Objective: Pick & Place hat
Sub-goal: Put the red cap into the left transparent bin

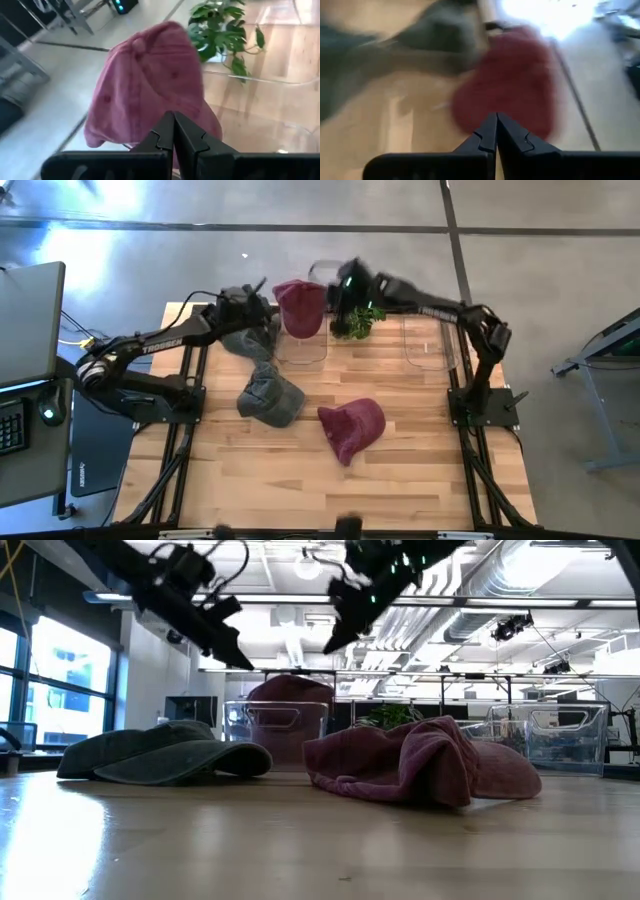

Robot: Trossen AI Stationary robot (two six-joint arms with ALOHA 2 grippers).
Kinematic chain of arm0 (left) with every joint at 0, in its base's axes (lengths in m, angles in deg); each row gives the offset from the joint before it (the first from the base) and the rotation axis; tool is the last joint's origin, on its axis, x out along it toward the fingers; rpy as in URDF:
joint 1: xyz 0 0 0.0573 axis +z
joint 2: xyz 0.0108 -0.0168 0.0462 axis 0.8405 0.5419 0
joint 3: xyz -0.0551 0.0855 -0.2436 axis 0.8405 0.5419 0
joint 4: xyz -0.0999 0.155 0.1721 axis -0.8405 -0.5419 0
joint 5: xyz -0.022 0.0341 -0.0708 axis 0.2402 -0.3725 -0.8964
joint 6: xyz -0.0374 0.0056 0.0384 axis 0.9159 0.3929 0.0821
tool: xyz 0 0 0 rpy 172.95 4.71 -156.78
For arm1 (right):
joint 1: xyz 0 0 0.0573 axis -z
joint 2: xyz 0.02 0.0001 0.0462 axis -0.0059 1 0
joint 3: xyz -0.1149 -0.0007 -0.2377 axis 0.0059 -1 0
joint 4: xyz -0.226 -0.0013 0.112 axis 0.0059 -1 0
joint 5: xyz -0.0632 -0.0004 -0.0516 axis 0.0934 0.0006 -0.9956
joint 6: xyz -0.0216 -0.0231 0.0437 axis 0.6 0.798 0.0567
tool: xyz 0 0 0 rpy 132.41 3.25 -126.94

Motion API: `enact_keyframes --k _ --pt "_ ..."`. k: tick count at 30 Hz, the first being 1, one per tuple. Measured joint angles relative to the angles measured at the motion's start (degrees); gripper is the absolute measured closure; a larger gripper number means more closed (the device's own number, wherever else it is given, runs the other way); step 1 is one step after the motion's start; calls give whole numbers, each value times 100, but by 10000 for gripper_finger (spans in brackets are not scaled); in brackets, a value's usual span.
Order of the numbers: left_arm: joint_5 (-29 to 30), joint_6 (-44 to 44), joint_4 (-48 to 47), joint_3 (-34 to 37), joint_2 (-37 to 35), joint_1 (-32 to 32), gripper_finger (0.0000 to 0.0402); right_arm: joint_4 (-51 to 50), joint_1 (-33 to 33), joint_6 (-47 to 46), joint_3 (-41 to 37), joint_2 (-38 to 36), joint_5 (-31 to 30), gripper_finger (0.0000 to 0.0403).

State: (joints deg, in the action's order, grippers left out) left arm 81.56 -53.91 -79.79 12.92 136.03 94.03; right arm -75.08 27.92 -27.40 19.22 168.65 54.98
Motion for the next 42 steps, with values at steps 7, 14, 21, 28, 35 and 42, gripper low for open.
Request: enact_keyframes --k 7,14,21,28,35,42 --pt "1877 -105 -425 -10 -245 -2312 401 -1512 -1899 -710 -14 -225 -1478 399" --pt "2990 462 -639 0 -229 -4210 401 -1653 -3520 -3029 -1501 -984 -2180 397" --pt "3188 508 -262 0 -105 -5552 401 -296 -4449 -6644 -4112 -2367 -883 351" --pt "4335 676 647 0 898 -6671 401 412 -4662 -8890 -6465 -3799 -801 221" --pt "4485 837 1444 0 1596 -7132 401 4426 -4237 -9178 -8607 -4228 -1166 168" --pt "4485 1198 1689 -2 1677 -7143 401 6437 -3901 -8970 -9374 -3853 -1248 184"
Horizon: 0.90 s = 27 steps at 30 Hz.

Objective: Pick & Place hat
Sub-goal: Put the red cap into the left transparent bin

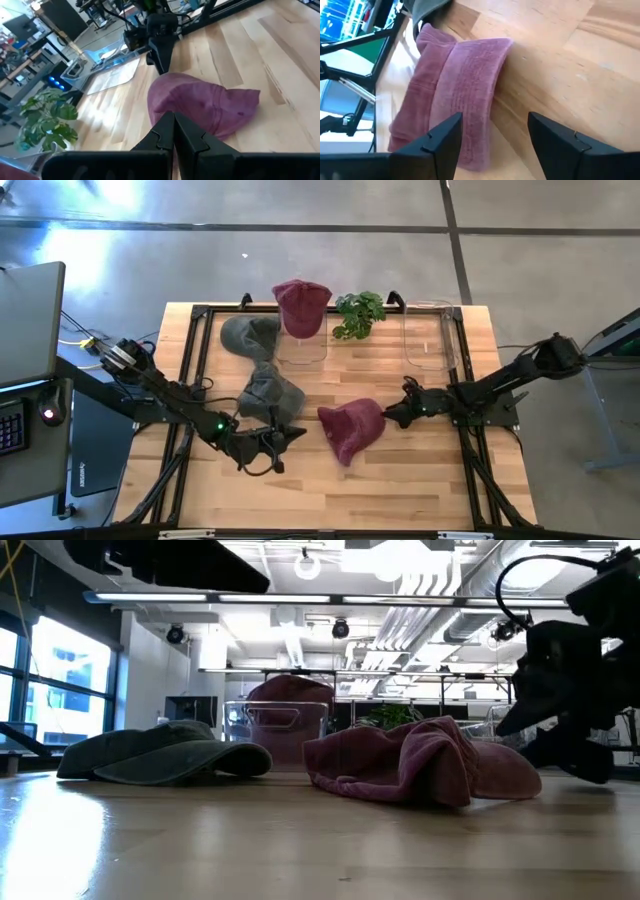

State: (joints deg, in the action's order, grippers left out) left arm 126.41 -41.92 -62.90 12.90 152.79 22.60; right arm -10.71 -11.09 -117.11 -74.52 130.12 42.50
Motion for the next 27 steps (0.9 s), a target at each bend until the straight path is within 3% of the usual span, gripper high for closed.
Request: enact_keyframes --k 7,11,15,20,27 --pt "-5 434 -150 -2 0 4 401 150 206 632 718 891 653 202" --pt "-7 1100 -391 -4 0 4 401 250 287 1019 1222 1624 1140 215" --pt "47 1616 -666 -4 0 2 401 750 219 1276 1342 2081 1512 269" --pt "495 2121 -884 -4 -3 -89 401 2390 -280 1639 1162 2588 910 385" --pt "1733 2127 -1085 -4 -528 -694 401 4971 -1241 2905 1123 3493 -519 393"
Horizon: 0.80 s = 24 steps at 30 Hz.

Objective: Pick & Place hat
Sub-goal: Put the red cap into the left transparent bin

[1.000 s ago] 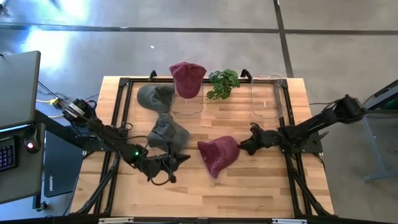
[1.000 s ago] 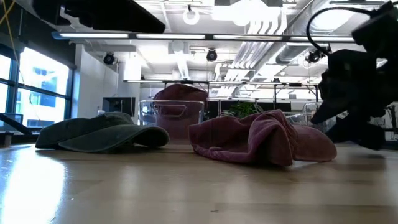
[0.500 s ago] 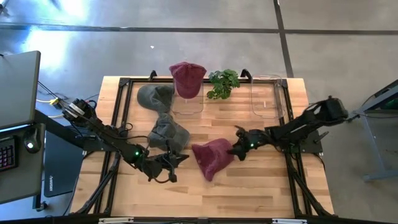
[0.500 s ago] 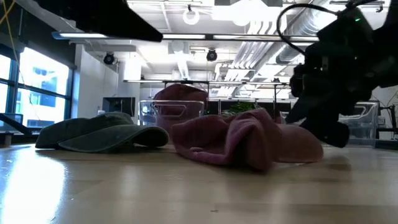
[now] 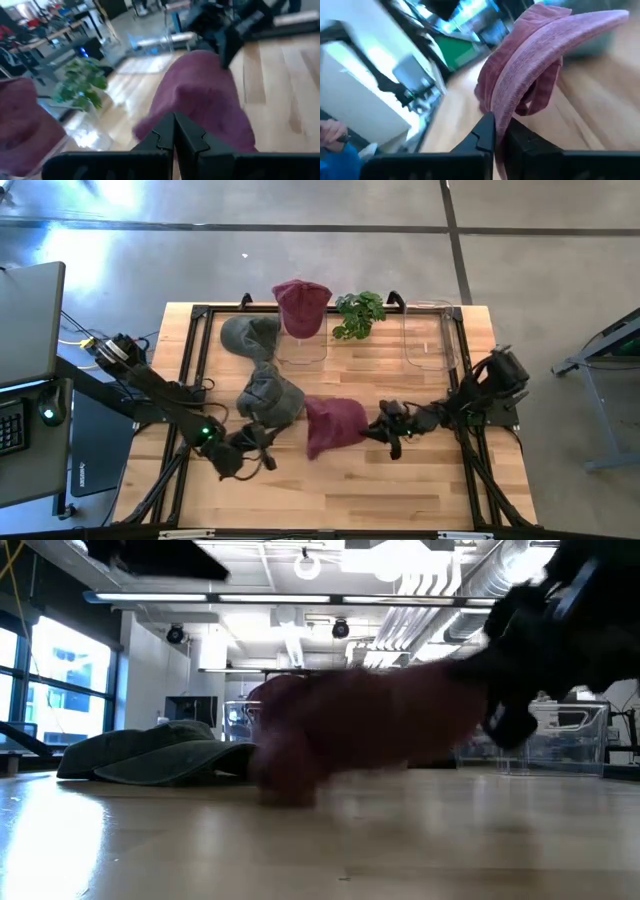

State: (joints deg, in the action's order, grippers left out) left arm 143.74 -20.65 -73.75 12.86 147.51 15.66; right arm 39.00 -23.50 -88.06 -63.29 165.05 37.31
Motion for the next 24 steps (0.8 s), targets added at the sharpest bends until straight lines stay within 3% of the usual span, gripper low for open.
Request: enact_keyframes --k 4,6,8,13,18,21,23,24 --pt "78 -91 75 -2 -617 -367 401 497 -687 1852 165 151 -1082 387" --pt "71 -439 381 -2 -781 -521 401 514 -874 2492 365 142 -1171 391" --pt "25 -1083 869 -3 -821 -594 401 515 -900 2915 598 88 -789 395" --pt "-758 -2475 1797 -2 -802 -574 401 522 -896 3838 1318 -330 565 390" --pt "-58 -3111 2019 -2 -835 -685 401 526 -889 4376 1920 -862 1961 395" --pt "60 -3493 2264 -14 -933 -768 401 511 -866 4352 2158 -1147 1587 394" --pt "-234 -3765 2252 -46 -922 -763 401 65 -729 4485 2371 -1274 2913 395" --pt "-439 -3898 2226 -48 -912 -759 401 -191 -694 4472 2438 -1326 3277 395"
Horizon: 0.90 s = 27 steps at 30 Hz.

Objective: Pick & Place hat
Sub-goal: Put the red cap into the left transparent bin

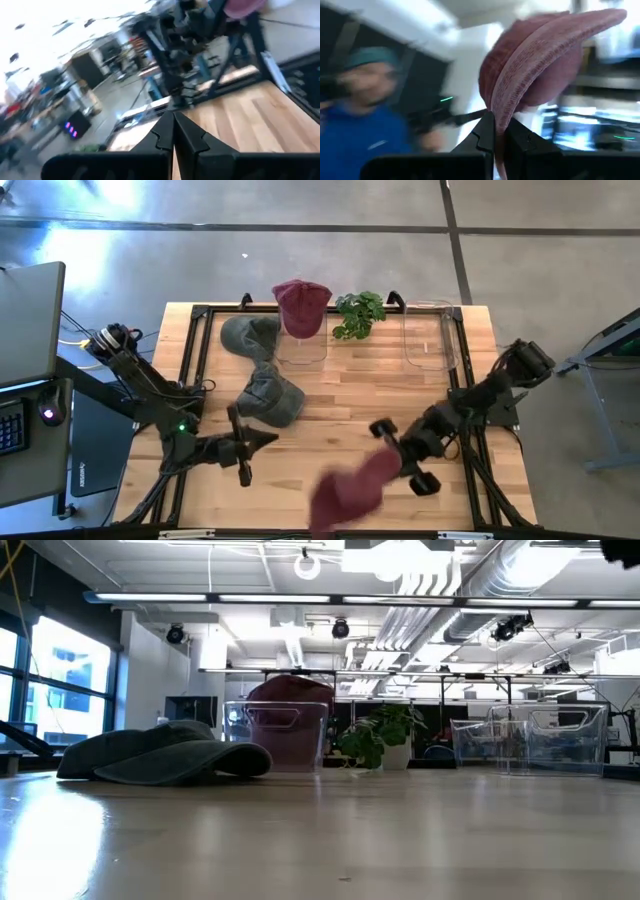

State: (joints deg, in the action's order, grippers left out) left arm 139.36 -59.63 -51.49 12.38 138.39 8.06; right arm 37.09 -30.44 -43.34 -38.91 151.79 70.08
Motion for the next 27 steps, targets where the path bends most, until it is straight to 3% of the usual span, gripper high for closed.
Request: enact_keyframes --k 6,12,16,19,27 --pt "-1679 -808 695 -11 275 456 401 -860 108 -178 274 -8 -427 391" --pt "-2057 -1545 1454 -218 632 675 401 -1032 140 -209 272 5 -361 395" --pt "-1765 -2024 1493 -644 906 671 402 -1180 154 -214 272 5 -474 390" --pt "-1991 -2006 1272 -922 932 664 401 -1332 147 -227 272 7 -621 390" --pt "-4116 -805 -144 -1772 1445 1002 401 -1675 147 -223 272 7 -1145 391"
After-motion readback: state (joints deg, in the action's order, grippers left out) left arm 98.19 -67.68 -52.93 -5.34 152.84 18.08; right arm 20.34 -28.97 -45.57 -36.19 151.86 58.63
